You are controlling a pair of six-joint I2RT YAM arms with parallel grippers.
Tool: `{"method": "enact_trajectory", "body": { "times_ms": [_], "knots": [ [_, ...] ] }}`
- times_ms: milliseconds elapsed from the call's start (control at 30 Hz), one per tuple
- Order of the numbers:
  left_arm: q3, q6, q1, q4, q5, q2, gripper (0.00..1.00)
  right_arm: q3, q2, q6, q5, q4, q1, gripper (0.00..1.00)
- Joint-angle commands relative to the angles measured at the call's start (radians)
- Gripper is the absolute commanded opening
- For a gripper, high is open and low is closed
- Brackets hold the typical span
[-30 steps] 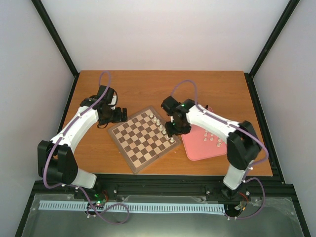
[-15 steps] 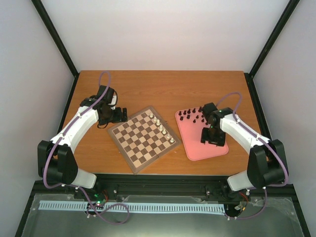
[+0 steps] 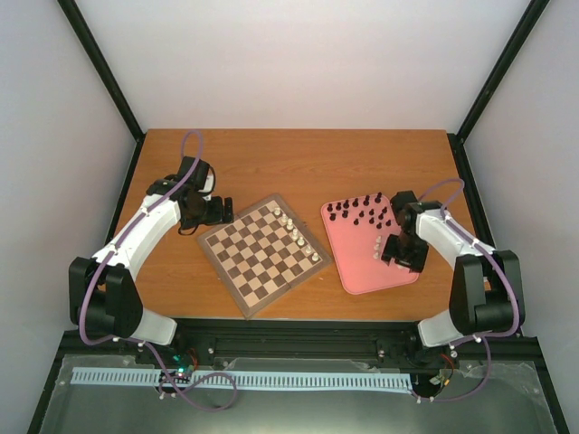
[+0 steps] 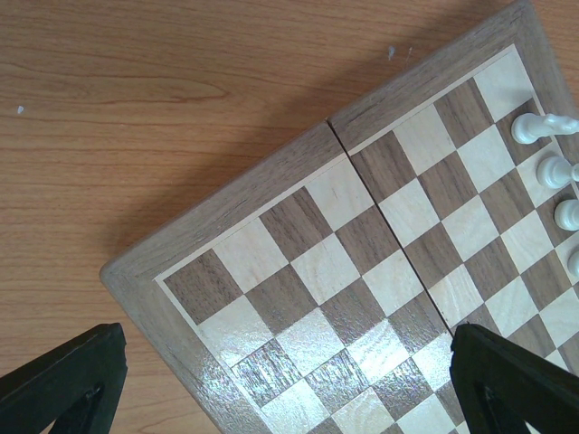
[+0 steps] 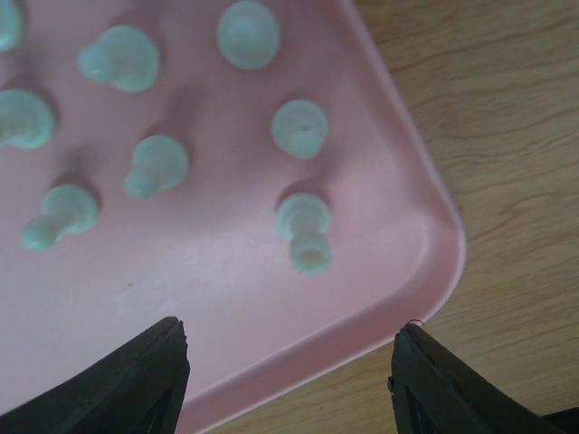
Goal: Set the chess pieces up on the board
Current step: Pick up the chess piece from the storage box.
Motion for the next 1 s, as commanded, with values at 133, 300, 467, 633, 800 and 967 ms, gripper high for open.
{"method": "enact_trajectory", "body": {
  "times_ms": [133, 300, 467, 633, 800, 967],
  "knots": [
    [0.01, 0.013, -0.007, -0.002, 0.001, 0.011, 1.0, -0.032, 0.045, -0.014, -0.012, 0.068, -0.048, 0.6],
    [0.012, 0.015, -0.006, -0.006, -0.006, 0.015, 1.0, -0.029, 0.075, -0.017, -0.008, 0.096, -0.059, 0.56],
    [0.009, 0.014, -0.007, -0.01, -0.011, 0.016, 1.0, -0.036, 0.089, -0.017, 0.001, 0.11, -0.073, 0.49],
    [0.012, 0.015, -0.007, -0.008, -0.011, 0.025, 1.0, -0.04, 0.085, -0.012, 0.005, 0.115, -0.078, 0.41],
    [0.015, 0.015, -0.007, -0.005, -0.008, 0.031, 1.0, -0.052, 0.079, -0.01, 0.012, 0.12, -0.081, 0.33],
    [0.013, 0.015, -0.007, -0.006, -0.008, 0.031, 1.0, -0.057, 0.078, -0.009, 0.011, 0.123, -0.083, 0.21]
  ]
}}
